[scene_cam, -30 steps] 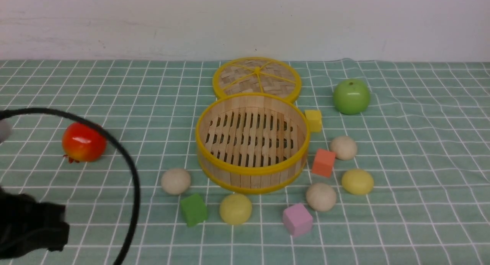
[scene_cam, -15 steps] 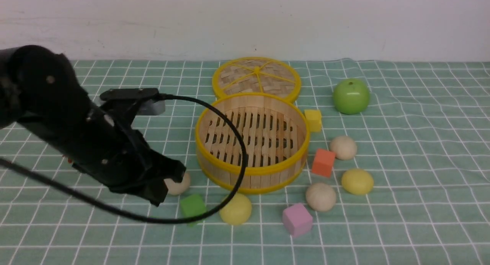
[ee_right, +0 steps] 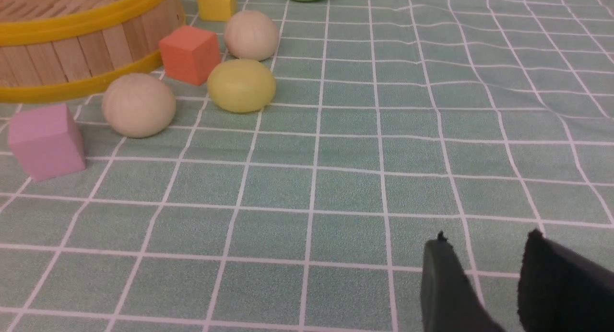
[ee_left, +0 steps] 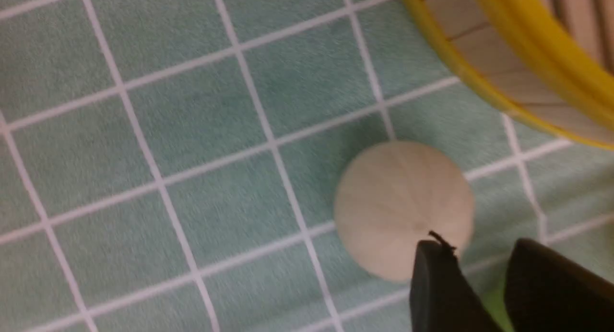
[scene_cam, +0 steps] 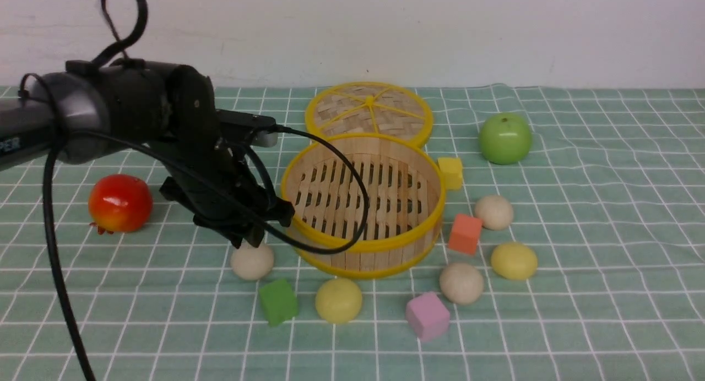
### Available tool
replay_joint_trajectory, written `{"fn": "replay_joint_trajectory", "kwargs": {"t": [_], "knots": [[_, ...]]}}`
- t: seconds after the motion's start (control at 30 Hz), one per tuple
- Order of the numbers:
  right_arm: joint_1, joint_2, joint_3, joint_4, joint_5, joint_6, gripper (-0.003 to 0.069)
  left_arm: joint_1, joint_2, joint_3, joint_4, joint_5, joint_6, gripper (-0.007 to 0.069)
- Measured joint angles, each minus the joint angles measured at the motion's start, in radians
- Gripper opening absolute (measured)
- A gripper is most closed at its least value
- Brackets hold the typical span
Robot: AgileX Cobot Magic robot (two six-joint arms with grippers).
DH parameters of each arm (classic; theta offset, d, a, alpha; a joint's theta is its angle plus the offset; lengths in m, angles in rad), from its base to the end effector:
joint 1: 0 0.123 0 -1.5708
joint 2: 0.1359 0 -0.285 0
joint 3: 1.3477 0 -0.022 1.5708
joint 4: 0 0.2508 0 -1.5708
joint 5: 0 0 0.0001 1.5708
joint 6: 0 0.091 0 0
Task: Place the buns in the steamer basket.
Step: Use the left arm to grab a steamed stuffed bun, then use the left arm to put the steamed stuffed bun into the steamer
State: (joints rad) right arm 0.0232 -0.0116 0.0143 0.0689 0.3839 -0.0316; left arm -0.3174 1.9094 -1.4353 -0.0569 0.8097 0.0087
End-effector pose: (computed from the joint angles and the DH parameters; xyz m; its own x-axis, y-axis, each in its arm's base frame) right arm 0.0521 0.0036 0.1746 -0.2955 0.0254 -0.9550 -0.0383 0.9985 0.0384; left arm 0.3826 -0.1296 0.2176 -0.8936 0.2614 -0.3649 0.2990 0.9530 -0.0495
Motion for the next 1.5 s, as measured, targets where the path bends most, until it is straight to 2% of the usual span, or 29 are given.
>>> {"fn": "replay_joint_trajectory", "kwargs": {"t": [0.2, 0.53, 0.6, 0.67, 0.7, 0.73, 0.77, 0.97, 1.03, 1.07, 1.2, 1.4, 1.5], "knots": [[0.0, 0.0, 0.0, 0.0, 0.0, 0.0, 0.0239, 0.0, 0.049, -0.012, 0.006, -0.046, -0.003, 0.0269], [0.0, 0.0, 0.0, 0.0, 0.0, 0.0, 0.024, 0.0, 0.091, -0.013, 0.031, -0.064, -0.016, 0.0232], [0.0, 0.0, 0.0, 0.0, 0.0, 0.0, 0.024, 0.0, 0.092, -0.016, 0.032, -0.058, -0.019, 0.0207], [0.0, 0.0, 0.0, 0.0, 0.0, 0.0, 0.024, 0.0, 0.092, -0.021, 0.032, -0.039, -0.021, 0.0135], [0.0, 0.0, 0.0, 0.0, 0.0, 0.0, 0.024, 0.0, 0.092, -0.022, 0.032, -0.037, -0.021, 0.0135], [0.0, 0.0, 0.0, 0.0, 0.0, 0.0, 0.024, 0.0, 0.085, -0.023, 0.031, -0.02, -0.022, 0.0053], [0.0, 0.0, 0.0, 0.0, 0.0, 0.0, 0.024, 0.0, 0.079, -0.023, 0.029, -0.009, -0.022, 0.0015], [0.0, 0.0, 0.0, 0.0, 0.0, 0.0, 0.024, -0.002, -0.026, -0.053, -0.038, 0.065, -0.003, -0.0012], [0.0, 0.0, 0.0, 0.0, 0.0, 0.0, 0.024, -0.008, -0.071, -0.083, -0.094, 0.06, 0.047, -0.0012], [0.0, 0.0, 0.0, 0.0, 0.0, 0.0, 0.024, -0.016, -0.091, -0.109, -0.159, 0.029, 0.106, -0.0012], [0.0, 0.0, 0.0, 0.0, 0.0, 0.0, 0.024, -0.04, -0.073, -0.141, -0.282, -0.072, 0.254, -0.0012], [0.0, 0.0, 0.0, 0.0, 0.0, 0.0, 0.024, -0.048, 0.067, -0.178, -0.318, -0.231, 0.33, -0.0005], [0.0, 0.0, 0.0, 0.0, 0.0, 0.0, 0.024, -0.047, 0.148, -0.21, -0.283, -0.25, 0.338, 0.0036]]}}
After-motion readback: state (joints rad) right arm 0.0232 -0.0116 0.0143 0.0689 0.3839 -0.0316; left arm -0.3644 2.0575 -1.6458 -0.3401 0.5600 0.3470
